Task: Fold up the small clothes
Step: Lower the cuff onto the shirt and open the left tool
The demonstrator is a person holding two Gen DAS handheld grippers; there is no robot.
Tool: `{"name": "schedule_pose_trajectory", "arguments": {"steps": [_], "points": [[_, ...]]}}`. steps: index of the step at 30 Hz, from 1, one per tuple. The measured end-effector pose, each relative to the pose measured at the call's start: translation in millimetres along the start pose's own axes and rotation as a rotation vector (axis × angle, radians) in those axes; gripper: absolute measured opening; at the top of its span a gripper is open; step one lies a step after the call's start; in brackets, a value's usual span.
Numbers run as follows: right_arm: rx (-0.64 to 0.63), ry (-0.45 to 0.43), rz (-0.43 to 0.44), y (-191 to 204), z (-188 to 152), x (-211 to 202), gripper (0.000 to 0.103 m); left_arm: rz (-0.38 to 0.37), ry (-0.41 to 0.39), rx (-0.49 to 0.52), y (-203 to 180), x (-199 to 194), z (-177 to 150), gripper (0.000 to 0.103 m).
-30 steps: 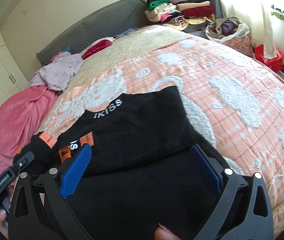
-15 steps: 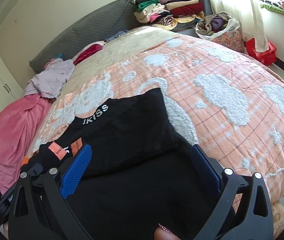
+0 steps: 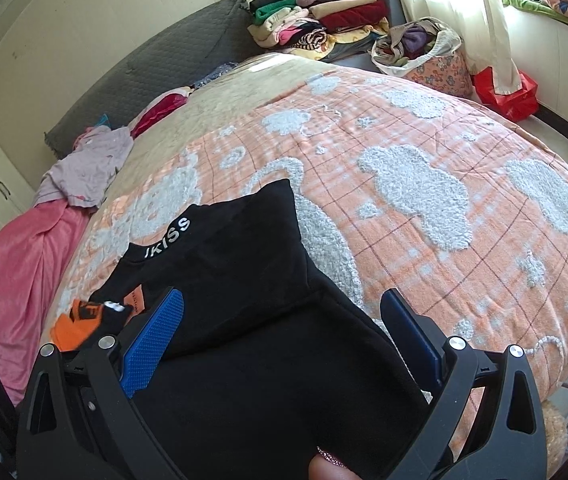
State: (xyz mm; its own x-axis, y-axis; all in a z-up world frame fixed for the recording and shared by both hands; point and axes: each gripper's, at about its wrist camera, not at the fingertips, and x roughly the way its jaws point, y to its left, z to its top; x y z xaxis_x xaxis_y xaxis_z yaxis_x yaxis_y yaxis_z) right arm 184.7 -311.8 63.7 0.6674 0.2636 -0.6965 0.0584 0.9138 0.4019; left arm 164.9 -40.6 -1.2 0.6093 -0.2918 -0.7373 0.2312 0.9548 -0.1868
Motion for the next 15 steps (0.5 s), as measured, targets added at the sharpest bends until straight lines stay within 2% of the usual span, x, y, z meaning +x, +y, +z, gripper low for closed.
{"name": "schedule_pose_trajectory", "arguments": {"steps": [8,11,15], "points": [[0.005,-0.003,0.006,0.0,-2.4,-1.8,0.098,-0.053,0.037,0.058,-10.6,3.3,-11.5,0.053],[0.002,-0.005,0.010,-0.3,-2.7,-2.5,0.098,-0.090,0.030,0.036,-9.4,-1.7,-14.0,0.058],[0.000,0.029,0.046,3.5,-6.7,3.5,0.098,-0.067,0.013,0.002,1.5,-12.0,-13.5,0.060]]}}
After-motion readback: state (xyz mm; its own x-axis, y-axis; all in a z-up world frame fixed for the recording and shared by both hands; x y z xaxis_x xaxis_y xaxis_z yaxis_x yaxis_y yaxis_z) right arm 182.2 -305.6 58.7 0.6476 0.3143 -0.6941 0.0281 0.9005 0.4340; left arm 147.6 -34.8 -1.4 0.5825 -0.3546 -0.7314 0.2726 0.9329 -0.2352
